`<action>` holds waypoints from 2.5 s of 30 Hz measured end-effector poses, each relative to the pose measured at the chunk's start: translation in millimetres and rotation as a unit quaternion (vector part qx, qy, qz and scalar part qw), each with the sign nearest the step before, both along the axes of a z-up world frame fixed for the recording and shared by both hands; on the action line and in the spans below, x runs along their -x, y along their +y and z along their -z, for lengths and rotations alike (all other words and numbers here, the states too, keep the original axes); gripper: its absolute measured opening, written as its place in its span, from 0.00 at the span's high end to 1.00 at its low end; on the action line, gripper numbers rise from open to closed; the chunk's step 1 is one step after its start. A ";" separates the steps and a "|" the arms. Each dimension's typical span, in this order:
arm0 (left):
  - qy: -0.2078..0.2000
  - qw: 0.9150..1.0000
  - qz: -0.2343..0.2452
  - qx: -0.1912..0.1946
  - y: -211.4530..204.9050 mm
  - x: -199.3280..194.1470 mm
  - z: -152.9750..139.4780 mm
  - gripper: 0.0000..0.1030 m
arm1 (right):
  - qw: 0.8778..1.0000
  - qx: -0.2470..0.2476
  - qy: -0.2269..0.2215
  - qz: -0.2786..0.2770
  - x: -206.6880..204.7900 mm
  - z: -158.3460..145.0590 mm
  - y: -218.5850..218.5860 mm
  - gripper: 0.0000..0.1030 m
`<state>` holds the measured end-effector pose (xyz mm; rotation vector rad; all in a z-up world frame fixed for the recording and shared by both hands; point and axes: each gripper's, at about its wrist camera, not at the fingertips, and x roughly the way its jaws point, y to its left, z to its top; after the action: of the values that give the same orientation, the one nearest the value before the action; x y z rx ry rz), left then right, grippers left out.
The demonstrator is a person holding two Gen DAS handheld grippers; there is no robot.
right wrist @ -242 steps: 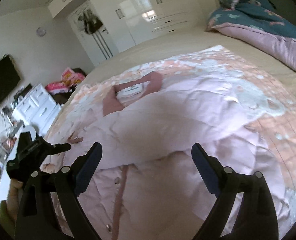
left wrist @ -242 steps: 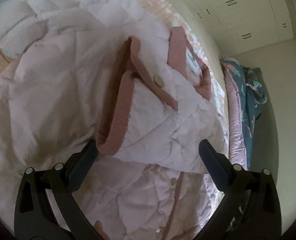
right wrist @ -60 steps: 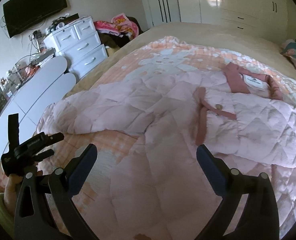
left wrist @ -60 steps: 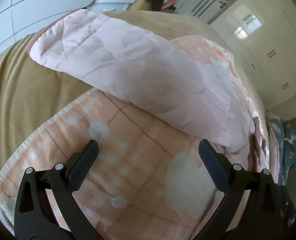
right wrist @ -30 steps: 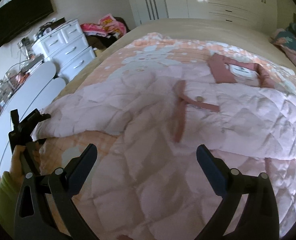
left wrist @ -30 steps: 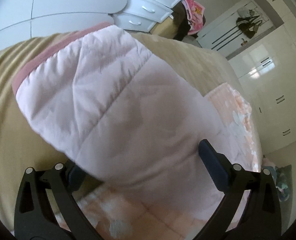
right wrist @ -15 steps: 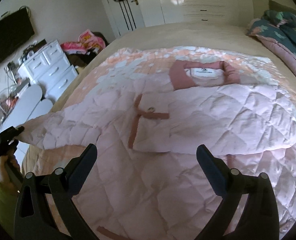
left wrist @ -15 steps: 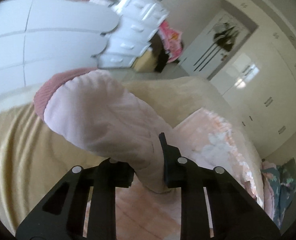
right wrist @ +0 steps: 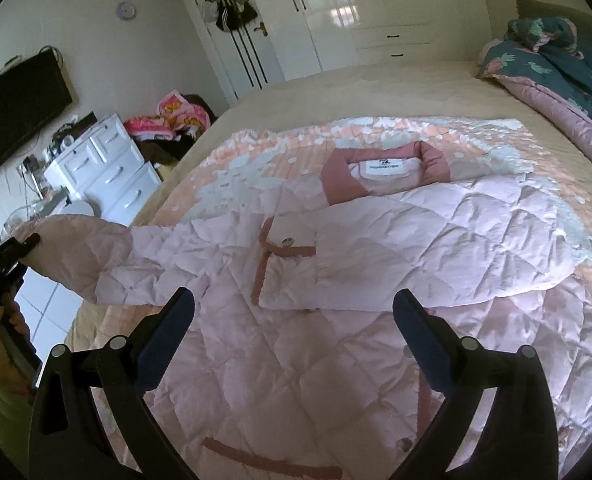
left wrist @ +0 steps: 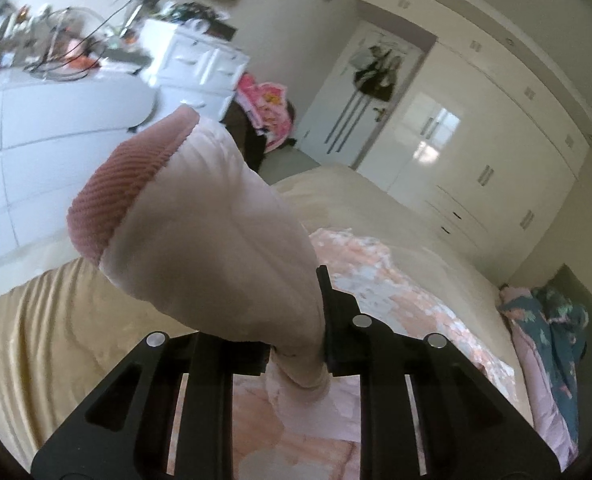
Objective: Fold large clothes
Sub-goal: 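Lift the sleeve with the left tool and carry it toward the jacket center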
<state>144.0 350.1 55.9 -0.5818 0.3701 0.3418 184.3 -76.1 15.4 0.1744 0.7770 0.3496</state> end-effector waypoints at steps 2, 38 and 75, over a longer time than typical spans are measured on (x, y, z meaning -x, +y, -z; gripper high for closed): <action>-0.003 1.000 0.009 -0.009 -11.4 -1.0 -9.6 0.89 | 1.000 -0.005 -0.001 0.005 4.2 -2.7 -5.9 0.04; -0.037 0.986 0.136 -0.092 -166.6 -20.8 -84.8 0.89 | 0.995 -0.082 -0.015 0.057 36.1 -22.2 -105.3 0.04; 0.000 0.956 0.258 -0.138 -339.0 -61.5 -56.4 0.89 | 0.983 -0.062 -0.022 0.173 42.6 5.7 -226.5 0.04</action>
<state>205.5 11.1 112.3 -0.1955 0.4509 -0.1114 141.7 -302.5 9.7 0.4112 0.6676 0.0718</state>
